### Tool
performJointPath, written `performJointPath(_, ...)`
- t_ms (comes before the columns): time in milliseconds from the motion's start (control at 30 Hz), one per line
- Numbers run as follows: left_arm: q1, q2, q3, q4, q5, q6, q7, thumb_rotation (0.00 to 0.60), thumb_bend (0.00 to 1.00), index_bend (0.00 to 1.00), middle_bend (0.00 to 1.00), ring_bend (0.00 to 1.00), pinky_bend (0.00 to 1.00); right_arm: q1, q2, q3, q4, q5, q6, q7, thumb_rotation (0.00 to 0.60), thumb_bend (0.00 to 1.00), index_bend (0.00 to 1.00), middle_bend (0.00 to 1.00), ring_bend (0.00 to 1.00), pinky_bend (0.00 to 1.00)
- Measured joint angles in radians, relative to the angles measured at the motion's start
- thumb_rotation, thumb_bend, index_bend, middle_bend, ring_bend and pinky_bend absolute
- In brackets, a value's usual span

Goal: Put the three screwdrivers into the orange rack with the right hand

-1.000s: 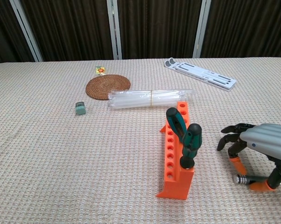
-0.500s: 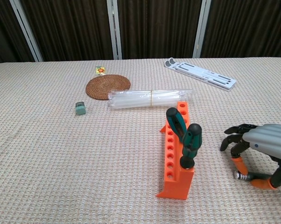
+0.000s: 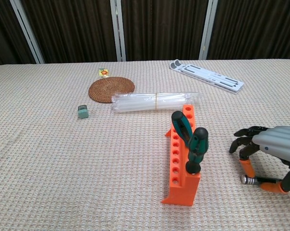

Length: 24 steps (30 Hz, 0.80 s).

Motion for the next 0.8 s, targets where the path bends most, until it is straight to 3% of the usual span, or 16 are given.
performJointPath(800,-0.003,0.003,0.004,0.019,0.001,-0.011,-0.031,0.6,0.18,0.26,0.0,0.0,0.0,0.021,-0.012,0.023,-0.037,0.056,-0.024,-0.08,0.6,0.28,0.43,0.17,0.0,0.0)
